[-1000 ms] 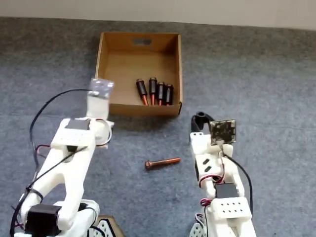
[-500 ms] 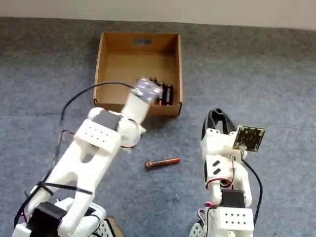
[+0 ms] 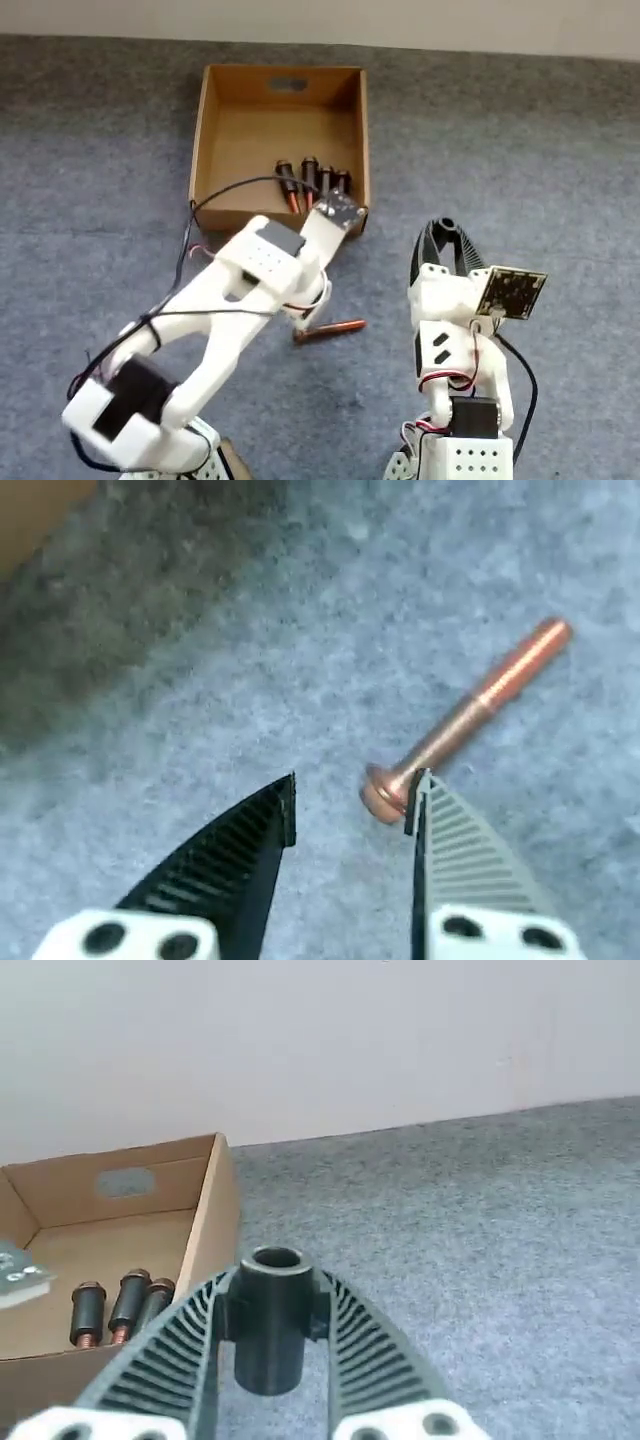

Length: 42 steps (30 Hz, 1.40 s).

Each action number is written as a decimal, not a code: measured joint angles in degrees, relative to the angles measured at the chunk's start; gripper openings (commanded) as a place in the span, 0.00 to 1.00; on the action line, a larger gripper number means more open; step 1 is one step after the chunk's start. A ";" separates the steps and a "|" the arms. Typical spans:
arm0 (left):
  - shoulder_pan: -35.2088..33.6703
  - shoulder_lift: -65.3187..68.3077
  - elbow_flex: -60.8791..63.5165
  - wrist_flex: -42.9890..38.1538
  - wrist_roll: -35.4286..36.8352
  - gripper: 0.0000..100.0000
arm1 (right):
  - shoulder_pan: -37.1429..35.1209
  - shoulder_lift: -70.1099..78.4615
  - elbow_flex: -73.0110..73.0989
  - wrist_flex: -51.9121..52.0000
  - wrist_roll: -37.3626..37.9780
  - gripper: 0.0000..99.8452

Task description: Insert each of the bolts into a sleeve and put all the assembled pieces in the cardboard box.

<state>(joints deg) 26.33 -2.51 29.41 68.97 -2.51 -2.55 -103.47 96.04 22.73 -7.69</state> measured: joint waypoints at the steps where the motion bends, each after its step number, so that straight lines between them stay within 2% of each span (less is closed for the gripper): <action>1: 0.00 0.88 -1.23 0.62 0.00 0.19 | 0.00 0.00 0.00 0.00 0.00 0.01; 6: 1.23 1.58 -7.74 6.77 -0.88 0.19 | 0.00 0.00 0.00 0.00 0.00 0.01; 11: 4.66 1.93 -12.57 16.79 -10.55 0.19 | 0.00 0.00 0.00 0.00 0.00 0.01; 15: 5.54 2.29 -11.34 18.11 -17.41 0.19 | 0.00 0.00 0.00 0.00 0.00 0.01; 26: 6.95 2.29 2.46 -0.97 -19.43 0.19 | 0.00 0.00 0.00 0.00 0.00 0.01; 37: 9.23 2.29 3.08 -2.73 -19.52 0.19 | 0.00 0.00 0.00 0.00 0.00 0.01; 42: 7.74 2.29 7.21 -8.09 -22.33 0.19 | 0.00 0.00 0.00 0.00 0.00 0.01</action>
<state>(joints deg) 34.07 -0.22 36.62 60.88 -24.84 -2.55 -103.47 96.04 22.73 -7.69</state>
